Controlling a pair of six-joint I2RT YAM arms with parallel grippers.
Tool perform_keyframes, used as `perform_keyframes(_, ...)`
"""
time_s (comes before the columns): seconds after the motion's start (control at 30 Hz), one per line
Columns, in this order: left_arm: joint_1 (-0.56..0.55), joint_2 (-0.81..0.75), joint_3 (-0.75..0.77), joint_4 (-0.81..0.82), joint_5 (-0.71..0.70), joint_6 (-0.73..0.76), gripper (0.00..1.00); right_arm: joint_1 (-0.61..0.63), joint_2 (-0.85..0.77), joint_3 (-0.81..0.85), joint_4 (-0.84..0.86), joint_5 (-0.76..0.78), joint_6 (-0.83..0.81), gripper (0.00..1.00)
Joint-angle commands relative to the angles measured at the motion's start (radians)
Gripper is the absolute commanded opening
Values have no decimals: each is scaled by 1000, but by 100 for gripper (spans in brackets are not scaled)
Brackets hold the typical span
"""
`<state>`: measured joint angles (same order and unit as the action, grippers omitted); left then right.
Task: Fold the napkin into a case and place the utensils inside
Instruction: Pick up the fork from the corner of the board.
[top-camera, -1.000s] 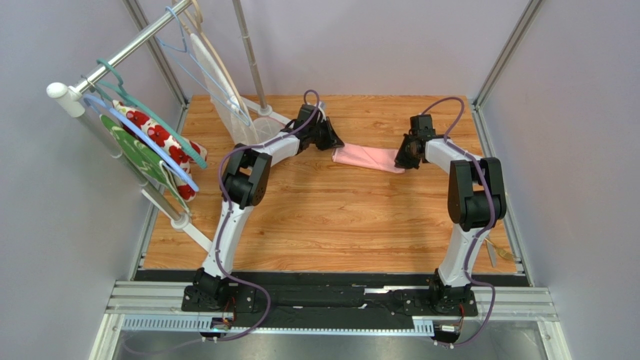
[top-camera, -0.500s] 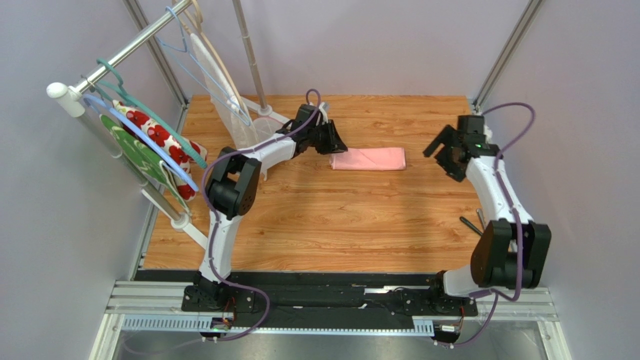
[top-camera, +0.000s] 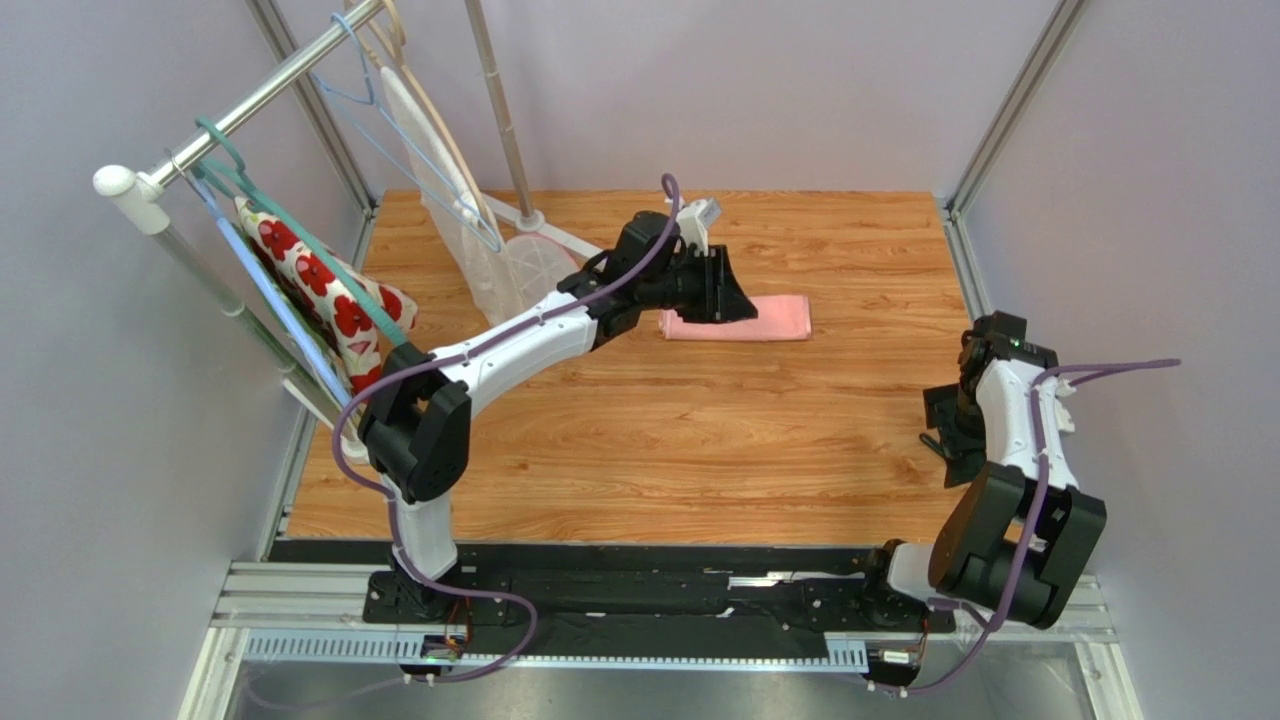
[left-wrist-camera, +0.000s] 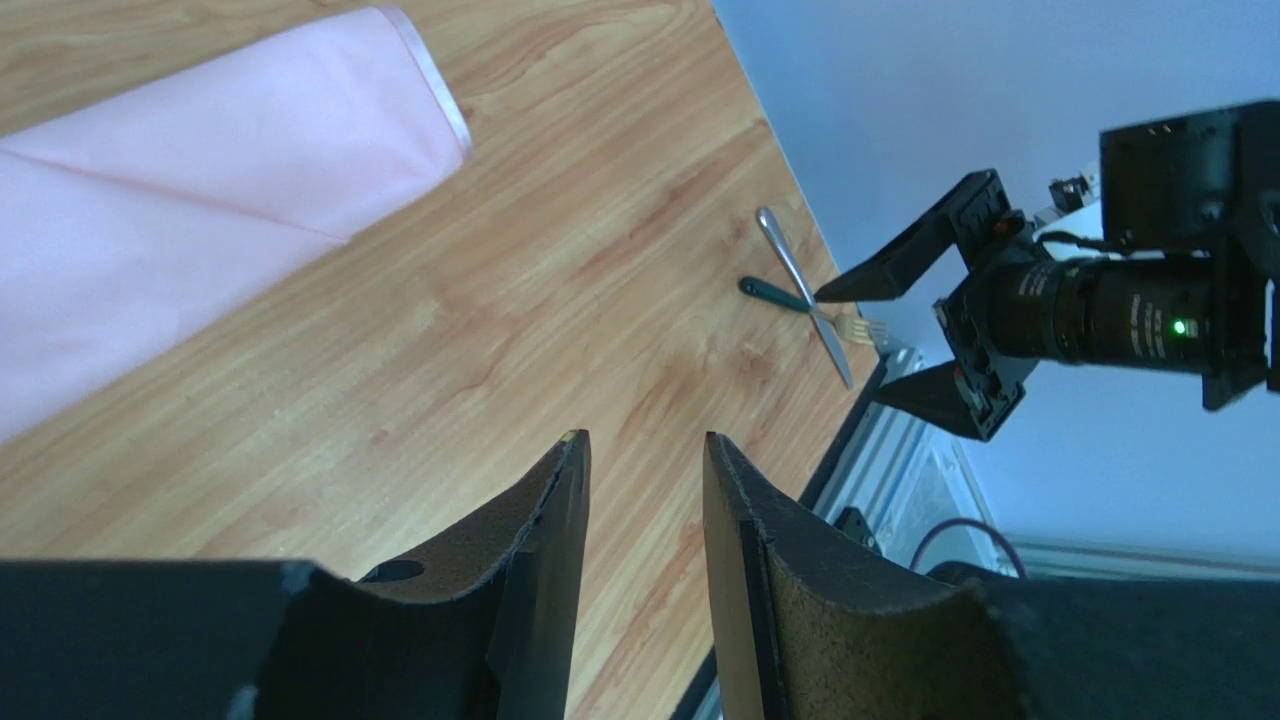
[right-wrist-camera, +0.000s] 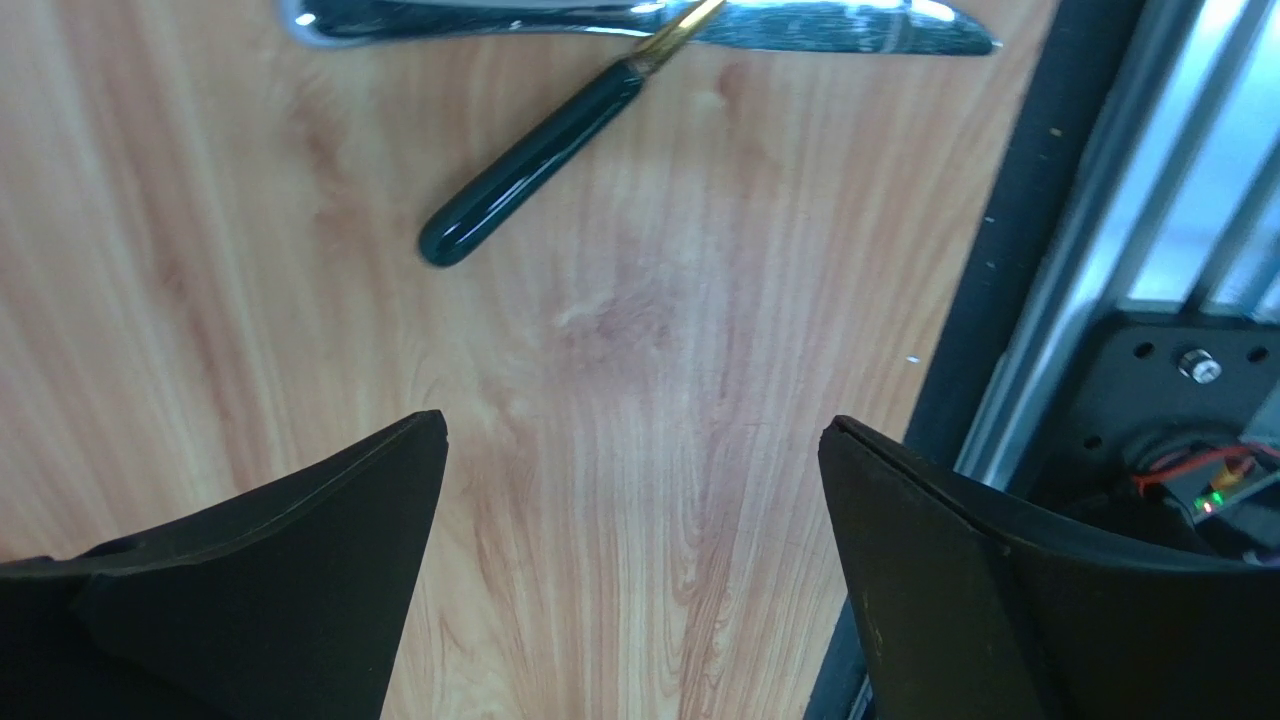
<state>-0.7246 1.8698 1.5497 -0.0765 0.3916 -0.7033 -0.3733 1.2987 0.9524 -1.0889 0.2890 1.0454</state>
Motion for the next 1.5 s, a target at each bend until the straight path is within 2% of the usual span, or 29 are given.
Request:
perform_keyframes(0.0,-73,-104,-45,-36,-28,62,42,-18,66,54,-91,91,153,99)
perform_keyframes(0.2,-179,-193,-109,-37,-28,125,42,-38,142,49,-29,119,154,95)
perform_keyframes(0.33,-236,-242,-137,-36,-17,159,42,-53,172,23,78,128,131,92)
perform_keyframes(0.47,-246,-268,-172,-31,4,174,42,-61,215,0,133,115,131,90)
perform_keyframes(0.63,-246,-262,-171,-29,41,183,41,-75,287,-26,231,70,137,82)
perform_keyframes(0.67,-246,-264,-169,-29,41,188,41,-75,297,-24,236,67,136,78)
perform_keyframes(0.7,-246,-264,-168,-32,39,189,41,-75,303,-30,242,65,134,66)
perform_keyframes(0.73,-246,-264,-165,-35,39,192,41,-75,306,-41,282,56,125,61)
perform_keyframes(0.9,-246,-259,-142,-55,67,202,41,-75,315,-92,310,55,151,55)
perform_keyframes(0.97,-246,-264,-140,-54,75,199,41,-75,298,-142,323,56,183,45)
perform_keyframes(1.0,-246,-264,-137,-54,75,199,41,-75,280,-161,339,50,188,37)
perform_keyframes(1.07,-246,-264,-131,-62,82,202,41,-73,260,-199,356,30,208,32)
perform_keyframes(1.1,-246,-264,-128,-63,84,203,41,-73,240,-213,359,21,225,20)
perform_keyframes(1.2,-246,-264,-126,-66,93,203,41,-64,199,-244,353,15,243,0)
perform_keyframes(1.3,-246,-259,-125,-63,110,209,42,-61,110,-251,298,55,248,0)
perform_keyframes(1.47,-237,-212,-80,-97,141,226,45,34,-175,-233,212,136,176,0)
